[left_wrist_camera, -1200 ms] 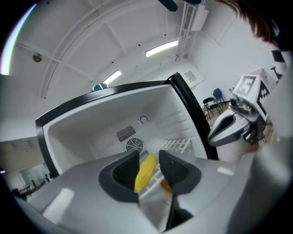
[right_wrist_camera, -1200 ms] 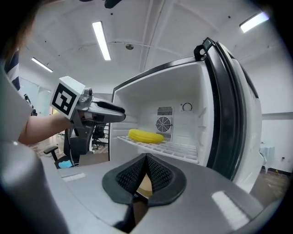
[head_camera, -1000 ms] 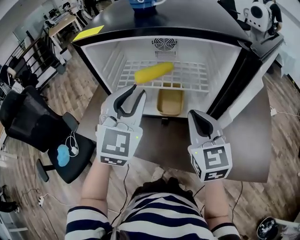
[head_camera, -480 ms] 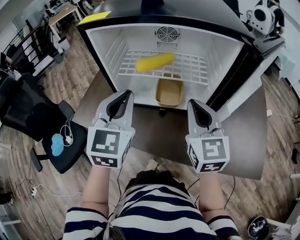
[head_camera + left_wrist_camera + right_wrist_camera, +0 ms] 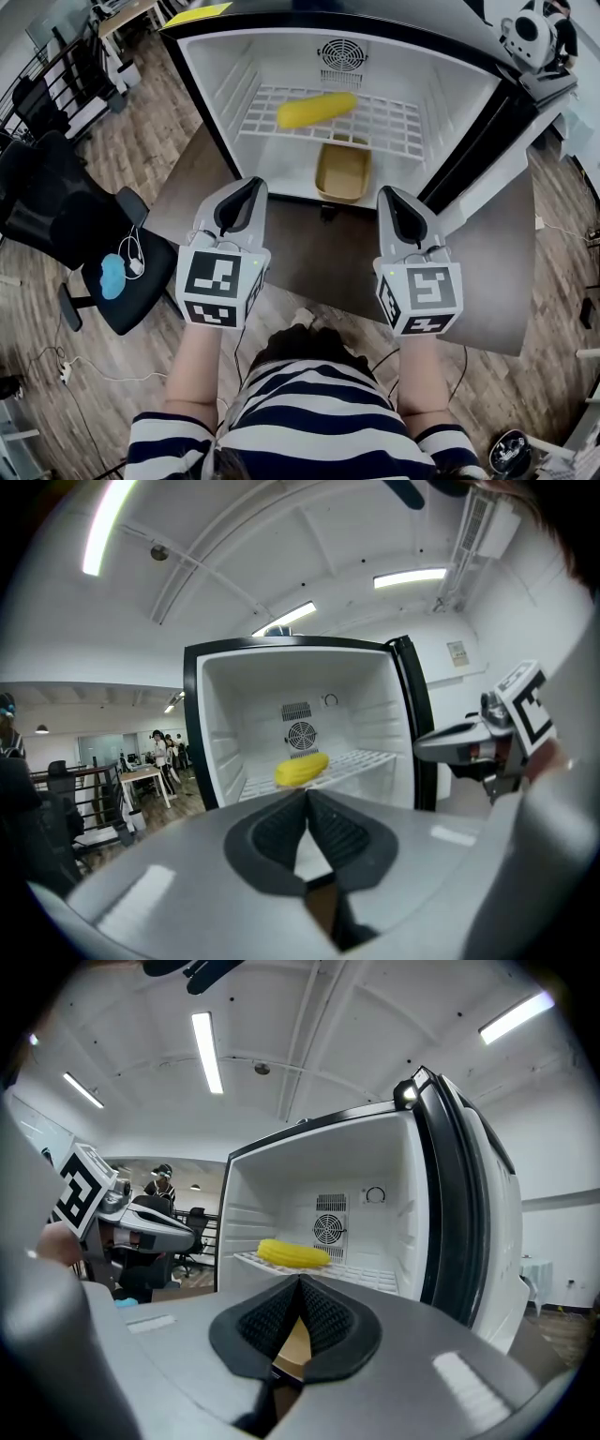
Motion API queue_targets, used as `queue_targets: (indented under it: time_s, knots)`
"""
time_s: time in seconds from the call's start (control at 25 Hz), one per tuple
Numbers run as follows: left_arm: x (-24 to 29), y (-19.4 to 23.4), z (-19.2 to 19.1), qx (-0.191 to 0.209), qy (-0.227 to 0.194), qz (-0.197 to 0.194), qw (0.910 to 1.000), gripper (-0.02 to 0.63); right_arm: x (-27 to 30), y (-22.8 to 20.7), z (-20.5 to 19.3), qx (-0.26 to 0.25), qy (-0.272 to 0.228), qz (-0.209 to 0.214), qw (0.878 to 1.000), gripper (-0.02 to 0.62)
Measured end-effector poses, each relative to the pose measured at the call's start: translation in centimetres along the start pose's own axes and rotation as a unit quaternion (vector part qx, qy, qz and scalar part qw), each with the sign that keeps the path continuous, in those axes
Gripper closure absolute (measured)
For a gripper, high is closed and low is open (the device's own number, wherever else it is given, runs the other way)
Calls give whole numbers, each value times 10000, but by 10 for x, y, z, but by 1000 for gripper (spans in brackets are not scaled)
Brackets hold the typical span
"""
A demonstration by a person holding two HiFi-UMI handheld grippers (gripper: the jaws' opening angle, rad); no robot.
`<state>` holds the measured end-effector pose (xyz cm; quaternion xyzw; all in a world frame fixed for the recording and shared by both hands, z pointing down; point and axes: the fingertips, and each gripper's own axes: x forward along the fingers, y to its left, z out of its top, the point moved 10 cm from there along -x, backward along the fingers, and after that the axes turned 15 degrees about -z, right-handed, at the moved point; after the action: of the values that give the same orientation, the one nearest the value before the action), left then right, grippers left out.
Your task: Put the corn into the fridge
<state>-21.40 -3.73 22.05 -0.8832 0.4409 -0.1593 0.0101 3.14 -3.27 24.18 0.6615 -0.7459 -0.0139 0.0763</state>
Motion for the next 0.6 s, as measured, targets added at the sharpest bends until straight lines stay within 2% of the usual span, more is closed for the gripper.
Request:
queue_targets:
  time_s: [0.6]
  knots:
    - [2, 3, -11, -130, 116, -27, 9998, 606, 6, 1, -3, 8, 54, 36, 10000, 603]
